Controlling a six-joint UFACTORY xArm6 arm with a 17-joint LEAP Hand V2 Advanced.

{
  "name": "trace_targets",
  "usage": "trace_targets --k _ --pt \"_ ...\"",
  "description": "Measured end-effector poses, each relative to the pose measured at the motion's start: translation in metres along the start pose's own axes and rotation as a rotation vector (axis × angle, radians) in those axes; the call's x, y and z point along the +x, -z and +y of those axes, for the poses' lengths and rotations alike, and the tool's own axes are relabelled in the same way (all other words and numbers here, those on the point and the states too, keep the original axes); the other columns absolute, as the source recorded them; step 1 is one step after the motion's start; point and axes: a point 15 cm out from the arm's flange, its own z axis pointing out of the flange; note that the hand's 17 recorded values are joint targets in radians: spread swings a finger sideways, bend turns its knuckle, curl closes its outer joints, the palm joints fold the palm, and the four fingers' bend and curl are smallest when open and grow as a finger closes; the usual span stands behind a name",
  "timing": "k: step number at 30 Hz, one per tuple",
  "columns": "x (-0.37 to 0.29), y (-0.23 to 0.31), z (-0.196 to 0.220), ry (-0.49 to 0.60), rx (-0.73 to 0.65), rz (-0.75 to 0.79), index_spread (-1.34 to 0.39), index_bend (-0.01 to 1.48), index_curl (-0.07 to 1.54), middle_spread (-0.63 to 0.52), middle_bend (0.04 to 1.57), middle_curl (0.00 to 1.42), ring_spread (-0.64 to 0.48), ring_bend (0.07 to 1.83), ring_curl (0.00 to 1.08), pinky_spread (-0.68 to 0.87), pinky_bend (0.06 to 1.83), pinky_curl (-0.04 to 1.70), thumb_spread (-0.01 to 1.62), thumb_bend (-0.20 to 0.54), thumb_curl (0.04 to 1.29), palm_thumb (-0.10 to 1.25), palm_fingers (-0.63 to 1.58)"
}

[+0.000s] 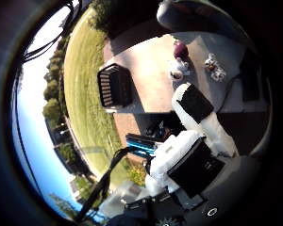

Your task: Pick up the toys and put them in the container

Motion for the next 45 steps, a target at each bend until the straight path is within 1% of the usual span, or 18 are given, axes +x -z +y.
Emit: trace_targets --k 6,9,10,13,16,20,25,28,32,34,39,43,44,45 --pt "0.057 -0.018 -0.030 -0.094 -0.024 -0.019 -0.17 0.18 0.33 0.05 0.17 0.31 0.29 0.23 0.33 0.44 0.36 0.26 1.30 -0.014 0.34 0.70 0.26" --pt "0.084 -0.031 -0.056 -0.124 -0.033 -0.029 -0.16 0.16 0.32 0.05 0.17 0.31 0.28 0.26 0.33 0.44 0.39 0.26 1.29 -0.017 0.35 0.70 0.27" --pt "0.090 -0.038 -0.062 -0.132 -0.041 -0.036 -0.15 0.15 0.32 0.05 0.18 0.31 0.28 0.28 0.34 0.44 0.40 0.26 1.28 -0.018 0.35 0.70 0.29" --pt "0.107 -0.084 -0.076 -0.156 -0.085 -0.061 -0.11 0.13 0.29 0.04 0.20 0.32 0.29 0.33 0.35 0.44 0.43 0.26 1.26 -0.026 0.36 0.69 0.35" --pt "0.111 -0.120 -0.096 -0.160 -0.091 -0.064 -0.09 0.14 0.29 0.03 0.20 0.34 0.29 0.36 0.36 0.45 0.45 0.26 1.24 -0.032 0.36 0.66 0.35" --pt "0.109 -0.182 -0.113 -0.182 -0.144 -0.084 -0.07 0.14 0.27 0.03 0.20 0.35 0.29 0.38 0.36 0.45 0.48 0.26 1.22 -0.033 0.37 0.63 0.34" --pt "0.119 -0.246 -0.143 -0.216 -0.105 -0.081 -0.03 0.13 0.25 0.05 0.19 0.36 0.29 0.42 0.37 0.45 0.53 0.27 1.19 -0.033 0.37 0.59 0.30" --pt "0.129 -0.286 -0.151 -0.248 -0.090 -0.086 -0.02 0.14 0.24 0.06 0.18 0.36 0.28 0.43 0.37 0.45 0.57 0.27 1.18 -0.033 0.37 0.57 0.28" --pt "0.138 -0.320 -0.163 -0.286 -0.055 -0.079 0.01 0.13 0.23 0.09 0.18 0.36 0.28 0.46 0.37 0.44 0.61 0.27 1.15 -0.038 0.36 0.53 0.23" --pt "0.134 -0.338 -0.165 -0.304 -0.065 -0.081 0.02 0.13 0.23 0.10 0.18 0.36 0.28 0.46 0.37 0.44 0.63 0.27 1.14 -0.040 0.35 0.52 0.21" --pt "0.127 -0.363 -0.181 -0.326 -0.031 -0.066 0.06 0.14 0.22 0.13 0.20 0.37 0.28 0.47 0.37 0.43 0.64 0.26 1.11 -0.037 0.33 0.48 0.21" --pt "0.104 -0.374 -0.189 -0.347 -0.051 -0.054 0.09 0.15 0.22 0.12 0.27 0.39 0.28 0.54 0.38 0.43 0.60 0.23 1.09 -0.038 0.32 0.46 0.34" --pt "0.098 -0.375 -0.191 -0.343 -0.055 -0.049 0.08 0.15 0.21 0.10 0.32 0.41 0.26 0.60 0.39 0.43 0.58 0.22 1.09 -0.039 0.32 0.45 0.44" --pt "0.093 -0.375 -0.192 -0.340 -0.060 -0.045 0.07 0.15 0.21 0.08 0.34 0.42 0.25 0.64 0.40 0.43 0.57 0.21 1.08 -0.036 0.32 0.45 0.48"
